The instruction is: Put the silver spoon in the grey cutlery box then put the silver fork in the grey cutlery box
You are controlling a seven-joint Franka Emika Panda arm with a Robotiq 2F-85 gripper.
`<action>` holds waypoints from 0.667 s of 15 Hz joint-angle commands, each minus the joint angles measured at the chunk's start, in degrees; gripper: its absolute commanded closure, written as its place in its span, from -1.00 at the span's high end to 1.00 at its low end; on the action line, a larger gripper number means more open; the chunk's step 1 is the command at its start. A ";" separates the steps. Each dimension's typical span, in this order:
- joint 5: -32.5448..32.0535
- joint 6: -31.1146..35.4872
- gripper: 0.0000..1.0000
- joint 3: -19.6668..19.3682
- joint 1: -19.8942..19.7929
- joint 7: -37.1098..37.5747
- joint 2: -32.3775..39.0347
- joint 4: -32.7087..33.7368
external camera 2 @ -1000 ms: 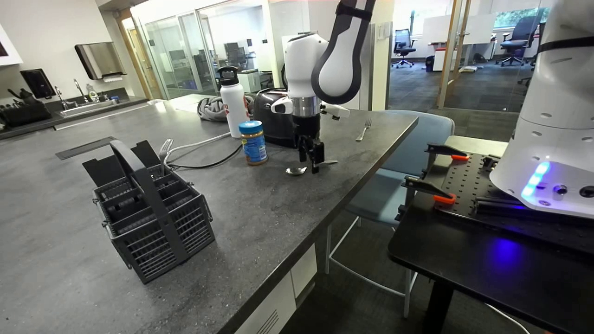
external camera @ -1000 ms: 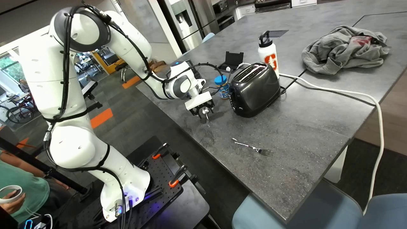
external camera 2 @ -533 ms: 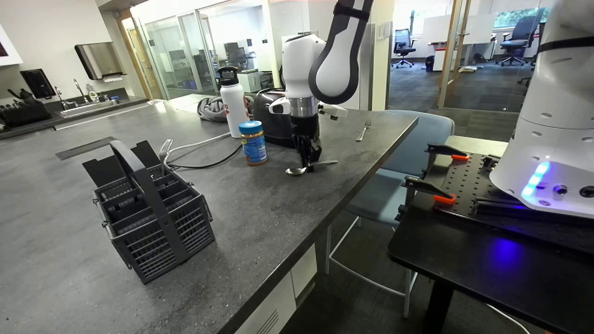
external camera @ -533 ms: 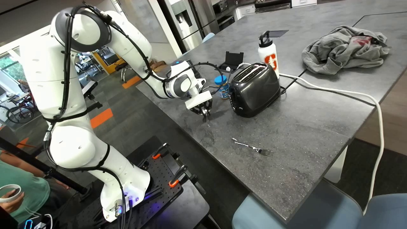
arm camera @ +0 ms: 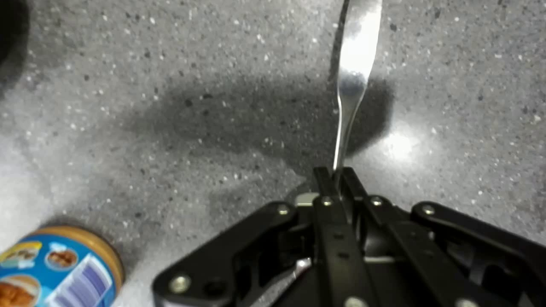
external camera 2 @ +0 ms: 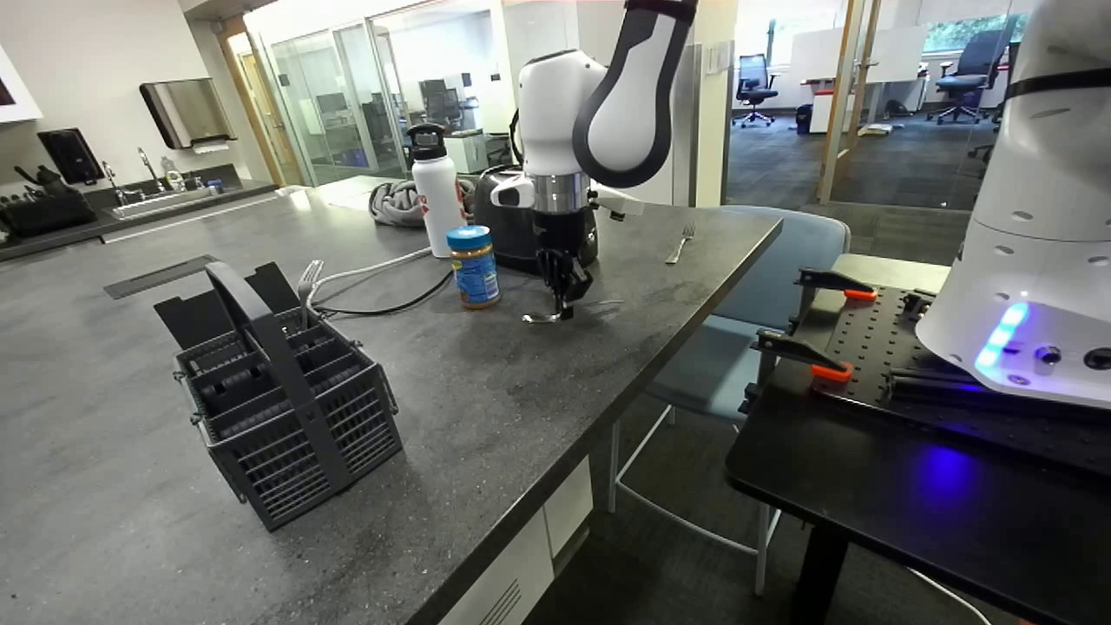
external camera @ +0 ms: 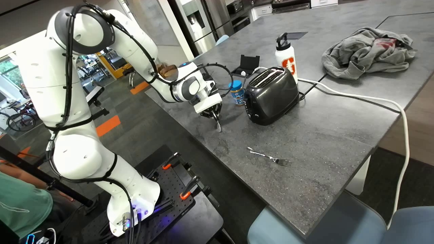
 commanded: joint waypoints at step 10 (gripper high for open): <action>27.20 6.68 -0.96 22.72 -12.29 -22.74 -15.82 -6.50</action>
